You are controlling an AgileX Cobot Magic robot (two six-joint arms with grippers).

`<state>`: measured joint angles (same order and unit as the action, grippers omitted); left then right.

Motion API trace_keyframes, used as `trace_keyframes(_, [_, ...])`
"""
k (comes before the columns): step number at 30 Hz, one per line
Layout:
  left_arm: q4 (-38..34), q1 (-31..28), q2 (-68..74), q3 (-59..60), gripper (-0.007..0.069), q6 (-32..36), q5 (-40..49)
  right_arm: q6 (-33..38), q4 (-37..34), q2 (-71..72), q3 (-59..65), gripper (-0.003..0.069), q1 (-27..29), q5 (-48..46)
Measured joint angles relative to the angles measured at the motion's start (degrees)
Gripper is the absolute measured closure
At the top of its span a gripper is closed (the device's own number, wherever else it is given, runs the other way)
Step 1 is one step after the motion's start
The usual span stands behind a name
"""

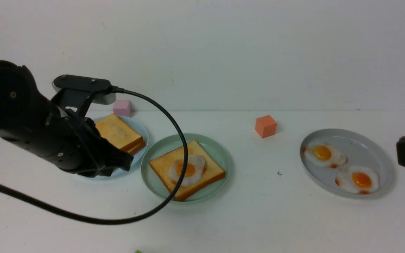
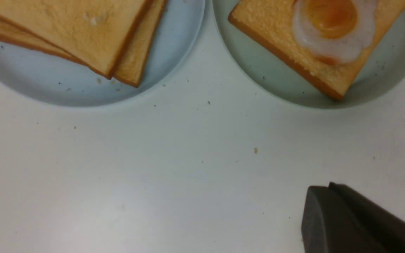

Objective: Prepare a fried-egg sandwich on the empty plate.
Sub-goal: Use the left arm to grab a slice of bread

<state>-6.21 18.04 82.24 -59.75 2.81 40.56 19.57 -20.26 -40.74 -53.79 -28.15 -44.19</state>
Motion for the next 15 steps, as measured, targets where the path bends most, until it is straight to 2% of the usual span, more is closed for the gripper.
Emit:
trace_keyframes(4, [3.1, 0.3, 0.0, 0.0, 0.0627, -1.4, -0.7, 0.0, 2.1, 0.0, 0.0, 0.0651, -2.5, 1.0])
trace_keyframes(15, [13.9, 0.3, 5.8, -0.1, 0.0610, -8.5, -6.7, 0.0, 2.5, -0.3, 0.0, 0.0645, -2.7, 1.5])
